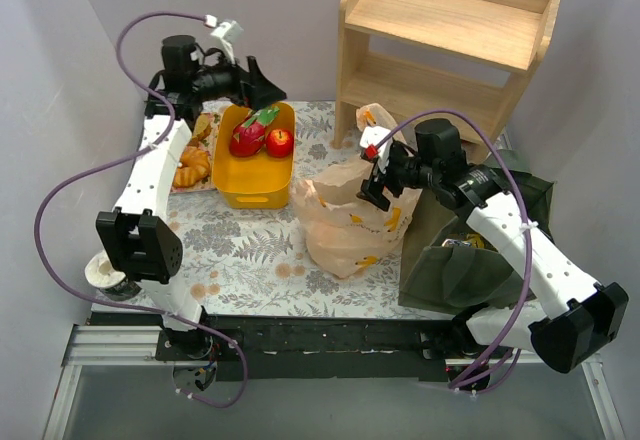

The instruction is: Untie the knot of the grocery bags and take out the mixed food

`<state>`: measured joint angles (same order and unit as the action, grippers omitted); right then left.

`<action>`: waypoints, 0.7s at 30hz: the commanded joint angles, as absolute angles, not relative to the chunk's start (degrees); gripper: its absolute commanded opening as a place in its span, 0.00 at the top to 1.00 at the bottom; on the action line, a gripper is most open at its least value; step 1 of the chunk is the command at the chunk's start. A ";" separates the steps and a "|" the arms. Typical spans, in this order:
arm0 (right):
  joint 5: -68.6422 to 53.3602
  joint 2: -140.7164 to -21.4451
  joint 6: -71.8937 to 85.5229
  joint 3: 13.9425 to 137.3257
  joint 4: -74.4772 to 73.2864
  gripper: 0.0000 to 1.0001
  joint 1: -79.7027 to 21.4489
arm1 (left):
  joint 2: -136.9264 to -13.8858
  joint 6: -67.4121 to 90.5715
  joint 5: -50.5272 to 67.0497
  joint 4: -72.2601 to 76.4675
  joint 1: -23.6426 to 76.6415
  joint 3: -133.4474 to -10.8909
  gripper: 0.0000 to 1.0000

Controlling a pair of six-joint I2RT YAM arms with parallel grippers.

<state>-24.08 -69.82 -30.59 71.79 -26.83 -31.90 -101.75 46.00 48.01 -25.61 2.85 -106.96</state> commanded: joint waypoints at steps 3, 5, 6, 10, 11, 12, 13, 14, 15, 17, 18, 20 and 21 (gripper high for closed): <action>-27.42 -64.87 -36.20 64.87 -29.78 0.15 -32.52 | -98.35 44.92 52.83 -27.68 15.62 -99.94 0.02; -28.56 -62.41 -37.00 63.11 -31.02 0.16 -32.78 | -98.88 41.42 48.36 -29.52 18.27 -99.15 0.02; -28.91 -60.84 -37.52 61.02 -31.98 0.17 -32.87 | -99.05 40.18 46.69 -31.36 21.15 -98.71 0.02; -29.88 -56.52 -37.44 53.72 -31.38 0.17 -32.87 | -98.00 35.69 35.26 -33.75 28.64 -95.02 0.02; -30.14 -55.73 -37.18 52.66 -31.20 0.18 -32.87 | -97.56 34.64 32.89 -34.53 29.96 -94.40 0.02; -30.23 -54.77 -36.83 51.86 -30.85 0.17 -32.87 | -97.21 33.41 31.83 -35.59 32.41 -92.39 0.02; -30.23 -54.32 -36.39 50.38 -30.59 0.18 -32.78 | -96.86 32.96 31.29 -36.12 33.48 -91.42 0.02; -30.15 -53.88 -36.39 49.84 -30.50 0.17 -32.78 | -95.90 32.52 29.98 -36.30 34.44 -90.01 0.02; -30.15 -53.09 -36.30 49.40 -30.41 0.17 -32.78 | -95.54 32.08 28.75 -36.73 36.37 -88.69 0.02; -30.23 -52.65 -36.30 48.34 -30.24 0.17 -32.70 | -95.01 30.85 24.81 -37.09 38.05 -85.44 0.02; -30.50 -52.12 -36.39 48.17 -30.15 0.17 -32.70 | -94.66 30.68 20.70 -36.74 39.01 -84.30 0.02; -31.64 -51.68 -36.65 47.47 -30.15 0.18 -32.70 | -94.57 30.41 16.98 -36.39 39.29 -82.09 0.02; -32.08 -51.16 -37.26 47.29 -30.49 0.19 -32.70 | -94.74 30.41 13.40 -36.13 39.29 -81.83 0.02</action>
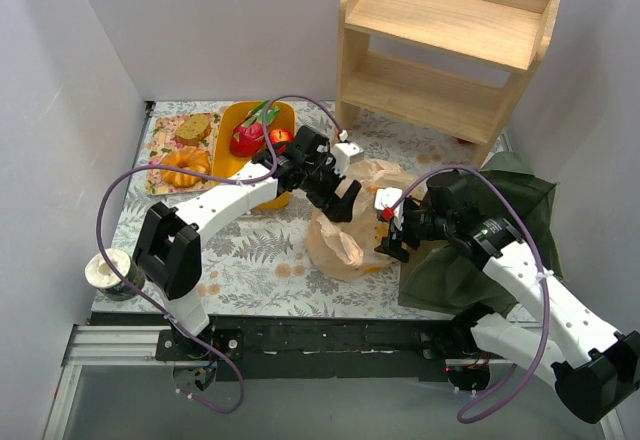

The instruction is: Untie the knot of the grocery bags and take out the mixed food

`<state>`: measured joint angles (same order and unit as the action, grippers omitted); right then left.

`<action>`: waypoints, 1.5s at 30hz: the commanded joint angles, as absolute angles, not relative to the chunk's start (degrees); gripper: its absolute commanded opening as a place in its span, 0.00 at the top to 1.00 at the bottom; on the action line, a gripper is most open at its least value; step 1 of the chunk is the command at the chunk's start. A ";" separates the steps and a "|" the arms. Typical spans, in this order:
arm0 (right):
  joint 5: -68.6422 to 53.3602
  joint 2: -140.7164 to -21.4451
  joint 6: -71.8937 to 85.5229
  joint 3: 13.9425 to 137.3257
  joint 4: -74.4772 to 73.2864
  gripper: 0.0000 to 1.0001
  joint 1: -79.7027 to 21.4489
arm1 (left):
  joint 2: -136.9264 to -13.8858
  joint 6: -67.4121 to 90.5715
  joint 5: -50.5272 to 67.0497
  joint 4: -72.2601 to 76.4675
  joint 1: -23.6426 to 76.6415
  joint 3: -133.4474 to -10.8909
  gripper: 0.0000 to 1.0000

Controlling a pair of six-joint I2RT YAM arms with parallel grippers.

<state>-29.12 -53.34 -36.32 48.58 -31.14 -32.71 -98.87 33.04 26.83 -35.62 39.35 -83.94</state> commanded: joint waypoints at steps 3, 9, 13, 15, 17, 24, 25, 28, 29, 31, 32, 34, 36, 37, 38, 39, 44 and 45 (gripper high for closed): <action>-34.54 -50.02 -40.06 46.58 -32.51 0.22 -32.70 | -94.83 28.31 13.53 -36.91 39.29 -82.88 0.33; -34.37 -47.73 -46.39 43.51 -34.45 0.27 -33.13 | -91.33 27.42 24.95 -35.25 39.46 -87.27 1.00; -33.31 -47.11 -48.77 41.84 -33.67 0.31 -34.01 | -89.92 26.72 29.52 -34.37 39.73 -91.49 1.00; -33.40 -47.20 -48.78 42.01 -33.05 0.32 -34.80 | -88.69 26.54 31.02 -32.36 40.42 -92.89 1.00; -33.49 -47.63 -48.17 42.97 -31.65 0.33 -35.42 | -88.59 25.93 31.81 -31.64 40.95 -93.69 1.00; -32.87 -50.18 -45.98 42.37 -26.64 0.33 -37.97 | -88.77 23.73 31.21 -32.78 41.48 -87.37 1.00; -32.44 -50.53 -44.66 42.28 -25.50 0.33 -38.14 | -88.77 23.73 30.59 -32.61 41.48 -86.49 1.00; -29.73 -51.50 -40.79 42.80 -21.90 0.33 -38.15 | -88.33 23.29 29.54 -33.04 41.48 -84.82 1.00; -28.14 -51.59 -39.56 43.06 -20.41 0.33 -38.23 | -88.42 22.77 29.10 -33.31 41.48 -84.81 1.00; -23.76 -51.94 -35.78 44.03 -15.83 0.36 -38.15 | -88.33 22.15 27.08 -34.10 41.48 -84.99 1.00; -23.12 -52.29 -35.16 44.47 -14.95 0.37 -38.06 | -88.33 21.89 26.29 -34.19 41.48 -84.90 1.00; -23.55 -53.26 -33.24 46.05 -13.20 0.42 -37.88 | -87.98 21.80 24.79 -33.75 41.48 -84.73 1.00; -25.48 -54.57 -32.09 47.89 -12.40 0.44 -37.88 | -87.80 22.58 23.12 -32.96 41.48 -84.29 1.00; -27.05 -55.28 -31.12 48.77 -12.22 0.47 -37.88 | -87.80 22.85 22.77 -32.78 41.48 -84.29 1.00; -27.77 -55.81 -30.77 50.00 -12.22 0.48 -37.88 | -87.89 23.11 22.42 -32.52 41.40 -84.37 1.00; -28.47 -57.12 -30.67 51.14 -12.39 0.49 -37.79 | -87.98 23.46 22.33 -32.43 41.48 -84.55 1.00; -29.97 -62.65 -41.26 57.65 -18.69 0.62 -38.49 | -87.54 26.01 20.31 -30.24 41.40 -84.29 1.00; -29.88 -63.71 -44.01 58.09 -20.11 0.63 -38.76 | -87.37 26.28 19.95 -29.89 41.31 -84.20 0.99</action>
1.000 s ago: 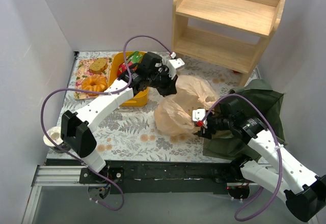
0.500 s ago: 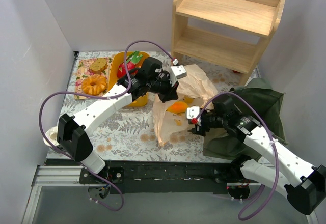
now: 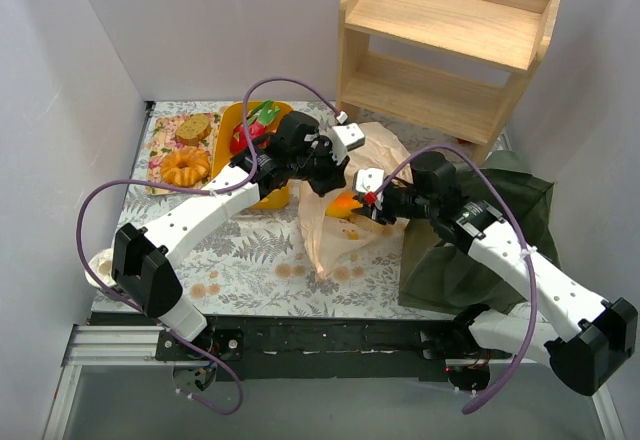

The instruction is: Untie the knot of the grocery bags and take out the mixed food

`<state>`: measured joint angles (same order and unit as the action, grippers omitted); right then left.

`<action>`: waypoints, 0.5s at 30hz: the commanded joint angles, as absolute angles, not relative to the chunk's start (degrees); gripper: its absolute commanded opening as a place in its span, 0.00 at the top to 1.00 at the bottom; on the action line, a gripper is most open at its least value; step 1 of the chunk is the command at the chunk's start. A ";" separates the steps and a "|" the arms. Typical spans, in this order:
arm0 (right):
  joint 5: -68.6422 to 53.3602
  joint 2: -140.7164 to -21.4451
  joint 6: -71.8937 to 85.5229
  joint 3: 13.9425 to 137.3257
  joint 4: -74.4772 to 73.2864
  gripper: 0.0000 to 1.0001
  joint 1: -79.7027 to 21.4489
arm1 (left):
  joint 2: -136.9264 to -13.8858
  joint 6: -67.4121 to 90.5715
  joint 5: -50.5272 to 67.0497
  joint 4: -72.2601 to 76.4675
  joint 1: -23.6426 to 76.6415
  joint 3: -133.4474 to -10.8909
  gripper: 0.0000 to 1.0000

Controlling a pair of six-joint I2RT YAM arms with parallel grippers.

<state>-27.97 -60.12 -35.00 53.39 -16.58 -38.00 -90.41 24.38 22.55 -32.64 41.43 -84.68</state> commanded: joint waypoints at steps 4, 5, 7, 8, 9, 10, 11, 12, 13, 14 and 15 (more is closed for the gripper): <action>-26.91 -67.93 -56.14 57.22 -23.73 0.67 -39.64 | -87.01 28.38 20.65 -28.83 41.05 -84.20 0.97; -26.46 -68.64 -58.60 56.26 -24.25 0.69 -39.73 | -87.01 29.43 20.57 -28.39 40.96 -84.20 0.97; -24.80 -69.87 -64.67 54.41 -24.17 0.71 -39.73 | -86.92 29.88 20.57 -28.21 40.78 -84.11 0.97; -24.44 -69.96 -65.91 53.36 -23.13 0.71 -39.73 | -86.84 29.88 20.65 -28.04 40.78 -83.76 0.97; -23.82 -69.87 -66.61 51.09 -21.81 0.72 -39.64 | -86.75 29.97 20.92 -27.95 40.69 -83.59 0.97; -21.99 -69.87 -67.32 50.02 -19.01 0.72 -39.73 | -86.57 29.80 21.44 -28.04 40.69 -83.41 0.97; -21.54 -70.22 -67.85 49.31 -17.94 0.73 -39.73 | -86.40 29.79 21.79 -27.86 40.69 -83.23 0.97; -21.01 -70.66 -68.11 48.18 -16.97 0.74 -39.73 | -86.40 29.71 22.14 -27.77 40.69 -82.97 0.97; -19.70 -71.27 -68.20 47.73 -14.27 0.75 -39.64 | -86.31 29.71 22.58 -27.69 40.69 -82.79 0.97; -19.25 -72.58 -68.20 47.55 -13.19 0.75 -39.81 | -86.31 29.71 23.11 -27.60 40.69 -82.71 0.98; -18.90 -73.47 -68.29 47.64 -12.14 0.75 -39.73 | -86.31 29.71 23.46 -27.60 40.69 -82.62 0.98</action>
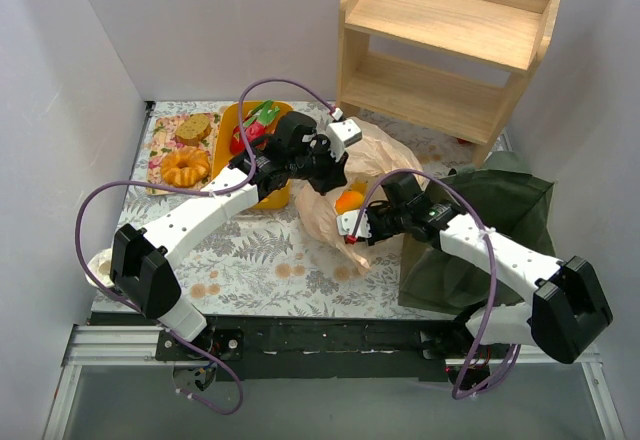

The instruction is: Untie the knot of the grocery bags and take out the mixed food

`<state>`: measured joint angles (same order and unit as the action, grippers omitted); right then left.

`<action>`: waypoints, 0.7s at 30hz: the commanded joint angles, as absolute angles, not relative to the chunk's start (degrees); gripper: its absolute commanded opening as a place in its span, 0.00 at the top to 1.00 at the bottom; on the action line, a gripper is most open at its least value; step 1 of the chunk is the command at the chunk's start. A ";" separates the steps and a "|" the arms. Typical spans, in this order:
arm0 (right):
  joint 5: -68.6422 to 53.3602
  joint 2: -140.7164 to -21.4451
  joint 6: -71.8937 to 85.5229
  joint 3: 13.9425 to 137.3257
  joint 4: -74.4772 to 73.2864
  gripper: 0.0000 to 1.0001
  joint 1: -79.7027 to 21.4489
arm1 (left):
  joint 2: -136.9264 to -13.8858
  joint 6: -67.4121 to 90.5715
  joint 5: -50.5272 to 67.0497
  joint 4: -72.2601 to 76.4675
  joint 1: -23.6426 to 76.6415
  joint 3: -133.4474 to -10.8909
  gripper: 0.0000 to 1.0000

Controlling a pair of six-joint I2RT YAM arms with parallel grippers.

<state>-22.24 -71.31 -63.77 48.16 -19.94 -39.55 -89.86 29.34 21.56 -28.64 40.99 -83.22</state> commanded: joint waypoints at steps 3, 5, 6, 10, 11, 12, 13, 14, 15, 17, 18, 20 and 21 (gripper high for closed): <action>-17.75 -76.89 -69.61 48.95 -9.85 0.74 -39.73 | -86.48 29.53 24.17 -27.33 40.52 -82.27 0.98; -17.75 -79.52 -70.74 50.18 -8.53 0.70 -39.73 | -86.66 29.71 24.61 -27.16 40.34 -82.18 0.98; -17.75 -80.50 -71.19 50.79 -8.26 0.69 -39.73 | -87.01 29.71 24.87 -27.16 40.17 -82.26 0.98; -18.81 -85.94 -75.05 53.96 -9.05 0.63 -39.64 | -87.80 29.53 25.22 -27.16 39.99 -83.49 0.99; -18.72 -88.39 -75.84 55.27 -9.23 0.62 -39.73 | -87.89 29.01 25.40 -27.42 39.90 -83.67 0.99; -18.72 -89.64 -77.33 55.81 -9.23 0.61 -39.73 | -88.24 28.66 25.66 -27.68 39.90 -83.76 0.99; -18.55 -90.95 -78.13 56.51 -9.32 0.54 -39.73 | -88.42 28.39 25.75 -27.77 39.90 -83.93 1.00; -18.46 -93.23 -79.18 57.30 -9.58 0.49 -39.81 | -88.59 28.13 25.93 -27.95 39.82 -83.94 1.00; -18.37 -94.38 -81.54 57.57 -9.67 0.43 -39.73 | -88.68 27.86 26.10 -27.95 39.81 -83.85 1.00; -18.28 -97.80 -82.79 58.70 -10.20 0.21 -39.73 | -88.68 27.69 26.46 -27.95 39.73 -83.59 1.00; -18.11 -98.95 -82.71 59.93 -9.85 0.17 -39.73 | -88.59 27.69 26.63 -28.04 39.81 -83.58 1.00; -17.41 -102.11 -82.18 61.34 -9.14 0.15 -39.73 | -88.59 27.60 27.24 -28.39 39.81 -83.58 1.00; -17.14 -103.09 -81.74 62.65 -8.62 0.15 -39.73 | -88.51 27.42 27.25 -28.48 39.81 -83.50 1.00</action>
<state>-18.13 -99.02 -78.54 58.11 -9.78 -39.55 -89.80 28.49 24.80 -28.93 39.94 -82.87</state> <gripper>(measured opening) 0.842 0.010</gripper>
